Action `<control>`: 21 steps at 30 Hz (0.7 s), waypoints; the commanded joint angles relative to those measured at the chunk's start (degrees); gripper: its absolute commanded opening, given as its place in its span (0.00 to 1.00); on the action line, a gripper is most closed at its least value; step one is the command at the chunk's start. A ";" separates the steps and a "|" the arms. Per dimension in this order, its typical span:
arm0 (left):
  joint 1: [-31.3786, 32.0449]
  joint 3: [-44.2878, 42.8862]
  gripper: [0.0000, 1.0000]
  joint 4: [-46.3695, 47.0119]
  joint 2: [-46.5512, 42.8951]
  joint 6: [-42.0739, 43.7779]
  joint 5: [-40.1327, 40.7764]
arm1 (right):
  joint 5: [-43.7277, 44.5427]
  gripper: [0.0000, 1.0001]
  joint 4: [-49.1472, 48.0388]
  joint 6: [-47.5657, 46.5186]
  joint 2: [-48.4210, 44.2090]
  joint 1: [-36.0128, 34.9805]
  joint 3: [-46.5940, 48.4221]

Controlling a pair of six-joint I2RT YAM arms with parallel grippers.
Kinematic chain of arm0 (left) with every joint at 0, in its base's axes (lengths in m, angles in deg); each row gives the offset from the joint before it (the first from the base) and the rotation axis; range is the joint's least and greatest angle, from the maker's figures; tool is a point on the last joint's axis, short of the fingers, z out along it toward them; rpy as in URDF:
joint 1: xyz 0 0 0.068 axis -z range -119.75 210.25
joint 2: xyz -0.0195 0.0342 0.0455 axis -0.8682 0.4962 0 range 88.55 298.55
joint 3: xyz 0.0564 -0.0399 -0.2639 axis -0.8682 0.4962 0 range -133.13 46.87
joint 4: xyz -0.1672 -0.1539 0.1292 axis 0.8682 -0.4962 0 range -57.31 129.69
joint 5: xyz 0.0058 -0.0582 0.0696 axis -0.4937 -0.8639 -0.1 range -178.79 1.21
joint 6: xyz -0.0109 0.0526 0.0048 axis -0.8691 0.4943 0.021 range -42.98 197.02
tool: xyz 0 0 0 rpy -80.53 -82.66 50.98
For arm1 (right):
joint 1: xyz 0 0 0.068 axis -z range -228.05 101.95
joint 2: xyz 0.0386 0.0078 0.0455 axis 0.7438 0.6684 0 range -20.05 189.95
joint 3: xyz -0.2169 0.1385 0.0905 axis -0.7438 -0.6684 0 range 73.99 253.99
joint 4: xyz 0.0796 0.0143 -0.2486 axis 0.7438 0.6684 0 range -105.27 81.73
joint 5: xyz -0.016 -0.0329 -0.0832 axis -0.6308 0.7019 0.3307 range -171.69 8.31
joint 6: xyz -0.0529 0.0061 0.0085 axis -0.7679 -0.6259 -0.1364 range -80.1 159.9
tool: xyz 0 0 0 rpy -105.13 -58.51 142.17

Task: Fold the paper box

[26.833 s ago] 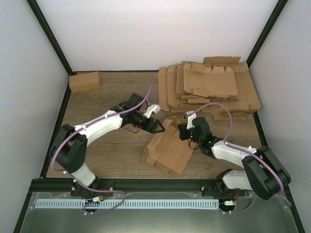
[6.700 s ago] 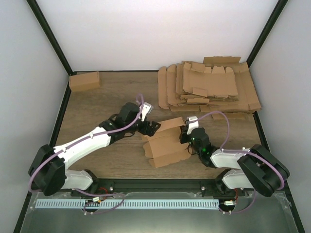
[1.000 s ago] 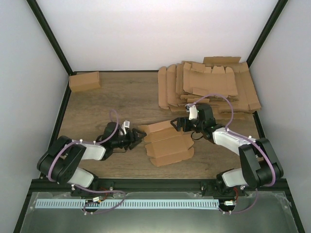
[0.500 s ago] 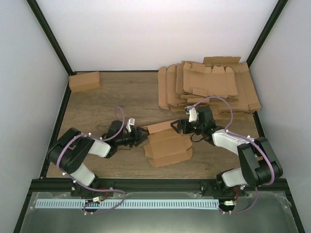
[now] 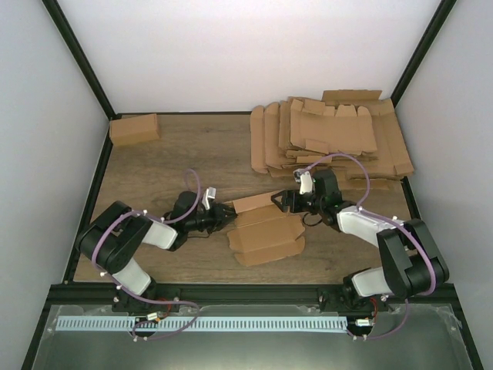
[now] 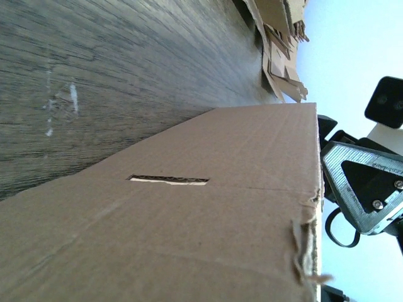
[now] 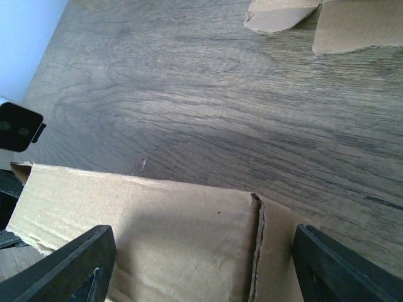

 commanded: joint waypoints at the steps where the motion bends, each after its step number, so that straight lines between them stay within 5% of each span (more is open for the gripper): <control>1: 0.74 -1.70 0.22 0.81 0.54 1.87 0.44 | -0.38 0.79 0.25 0.80 -1.92 -0.41 -0.76; 15: 1.34 -8.42 0.24 -1.41 5.33 5.39 0.22 | 10.35 0.81 3.02 7.18 -15.07 -0.41 -6.95; 21: 1.40 -9.62 0.28 -9.89 2.84 11.22 2.94 | 10.45 0.81 3.45 6.64 -13.43 -0.44 -6.38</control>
